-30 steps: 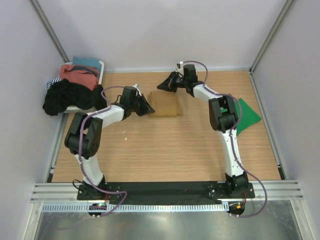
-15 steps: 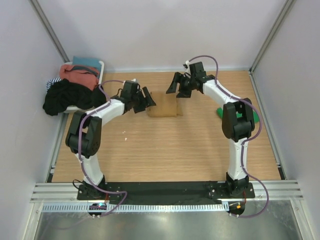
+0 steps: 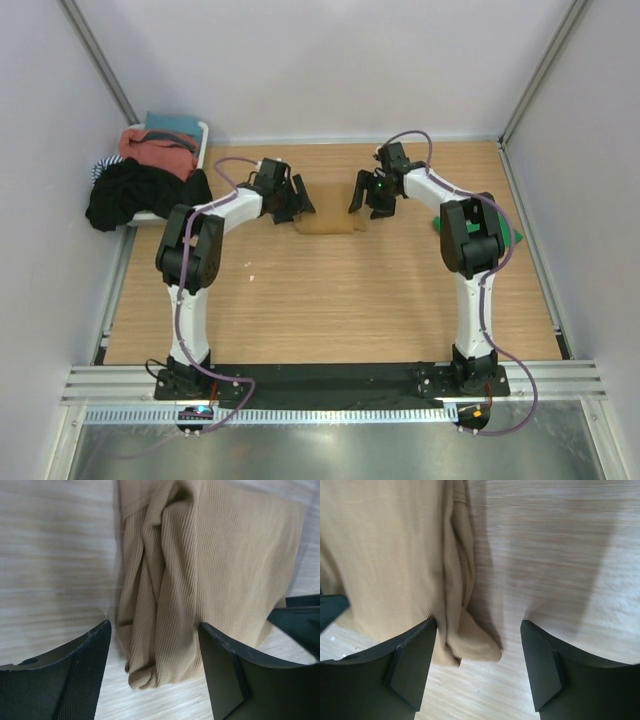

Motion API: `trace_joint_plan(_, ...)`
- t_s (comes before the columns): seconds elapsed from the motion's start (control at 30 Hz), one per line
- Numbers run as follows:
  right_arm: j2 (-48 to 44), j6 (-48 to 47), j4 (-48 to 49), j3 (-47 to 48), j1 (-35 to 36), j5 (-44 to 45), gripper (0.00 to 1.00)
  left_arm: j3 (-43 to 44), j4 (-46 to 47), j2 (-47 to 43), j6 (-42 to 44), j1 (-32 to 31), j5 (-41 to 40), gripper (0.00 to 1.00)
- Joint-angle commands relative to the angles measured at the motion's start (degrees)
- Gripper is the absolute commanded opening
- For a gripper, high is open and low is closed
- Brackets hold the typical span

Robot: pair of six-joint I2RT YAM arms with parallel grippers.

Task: Fold and stack the tank tops
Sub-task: Neatly place the folded tank top to the corner

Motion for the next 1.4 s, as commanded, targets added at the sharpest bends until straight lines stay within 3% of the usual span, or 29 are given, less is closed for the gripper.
trace_joint_plan(0.0,3.52,-0.19,1.30,3.22,0.56,0.65,0.73,3.93,-1.68,3.09,0.34,0.05,-0.25,0.71)
trace_joint_plan(0.33,9.32,-0.45,-0.89,9.28,4.86,2.41,0.70,6.58,-3.45,7.23,-0.98,0.05,-0.95,0.55)
trace_joint_plan(0.47,10.73,-0.45,-1.60,10.25,6.36,4.34,0.65,6.32,-3.27,8.11,-1.33,0.05,-0.52,0.40)
trace_joint_plan(0.6,12.40,0.24,-1.51,11.22,6.36,3.21,0.42,6.32,-2.04,9.86,-2.21,0.05,0.89,0.27)
trace_joint_plan(0.63,12.31,0.68,-0.99,11.04,6.36,3.12,0.31,6.40,-1.86,10.13,-2.30,0.05,1.85,0.24)
trace_joint_plan(0.7,11.61,2.00,1.90,9.64,6.19,1.11,0.17,6.75,-1.33,10.83,-2.56,-0.04,2.65,0.13)
trace_joint_plan(0.77,10.56,2.97,4.11,8.32,6.01,0.04,0.10,7.11,-1.25,11.10,-2.65,-0.04,3.96,0.01)
trace_joint_plan(0.83,9.16,3.76,6.29,7.01,5.49,-0.57,0.01,7.37,-0.98,11.02,-2.65,-0.12,4.84,0.00)
trace_joint_plan(1.07,-1.30,5.26,12.37,-4.93,3.02,-1.19,0.01,5.79,1.83,8.47,-2.91,-1.88,7.04,0.00)
trace_joint_plan(1.37,-15.36,4.21,11.50,-16.29,1.44,2.58,0.01,5.61,7.45,5.48,-6.43,-9.08,8.80,0.00)
